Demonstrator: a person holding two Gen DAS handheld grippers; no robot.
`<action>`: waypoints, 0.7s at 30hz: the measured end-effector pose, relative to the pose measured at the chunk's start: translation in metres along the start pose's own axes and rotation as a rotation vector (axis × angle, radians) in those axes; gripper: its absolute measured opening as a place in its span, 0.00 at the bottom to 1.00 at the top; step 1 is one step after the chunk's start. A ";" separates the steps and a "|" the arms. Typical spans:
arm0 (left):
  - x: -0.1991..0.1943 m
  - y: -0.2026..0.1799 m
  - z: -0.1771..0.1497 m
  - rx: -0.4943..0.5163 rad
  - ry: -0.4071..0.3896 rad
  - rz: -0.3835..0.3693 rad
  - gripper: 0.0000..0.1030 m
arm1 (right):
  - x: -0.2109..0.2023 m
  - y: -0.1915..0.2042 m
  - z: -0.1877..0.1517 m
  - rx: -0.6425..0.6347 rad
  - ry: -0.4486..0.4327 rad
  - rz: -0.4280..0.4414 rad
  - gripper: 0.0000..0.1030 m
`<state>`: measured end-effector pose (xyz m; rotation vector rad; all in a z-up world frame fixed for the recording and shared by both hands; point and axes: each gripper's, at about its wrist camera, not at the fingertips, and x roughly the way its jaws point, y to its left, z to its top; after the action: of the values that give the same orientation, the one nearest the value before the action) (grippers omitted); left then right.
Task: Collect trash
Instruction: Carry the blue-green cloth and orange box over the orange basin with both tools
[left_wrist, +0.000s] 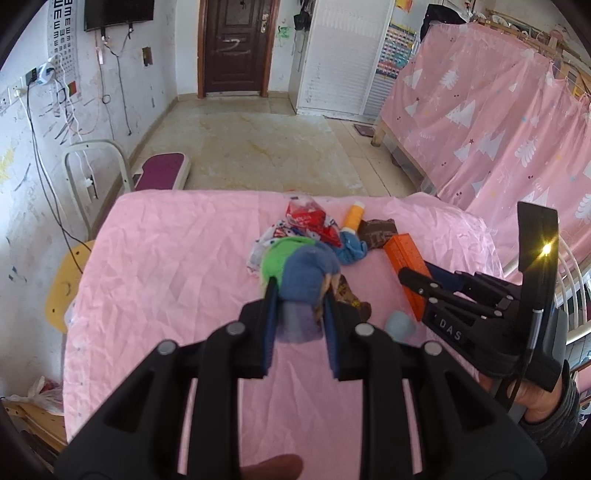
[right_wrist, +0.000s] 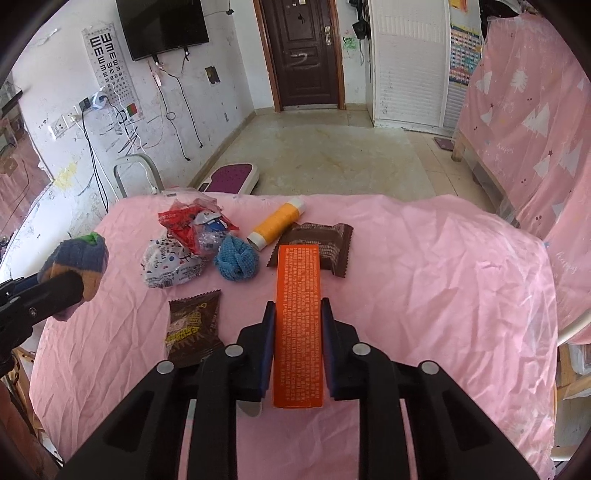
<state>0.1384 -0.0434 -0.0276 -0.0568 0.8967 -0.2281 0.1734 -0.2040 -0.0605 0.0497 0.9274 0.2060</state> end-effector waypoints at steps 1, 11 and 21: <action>-0.003 -0.003 0.000 0.003 -0.004 0.003 0.21 | -0.003 0.000 0.000 -0.001 -0.006 -0.001 0.11; -0.022 -0.032 -0.005 0.053 -0.034 0.022 0.21 | -0.052 -0.026 -0.015 0.037 -0.100 -0.002 0.11; -0.033 -0.079 -0.012 0.136 -0.049 0.038 0.21 | -0.098 -0.063 -0.034 0.101 -0.192 -0.021 0.12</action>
<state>0.0959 -0.1129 0.0015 0.0803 0.8305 -0.2507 0.0989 -0.2864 -0.0120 0.1505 0.7460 0.1324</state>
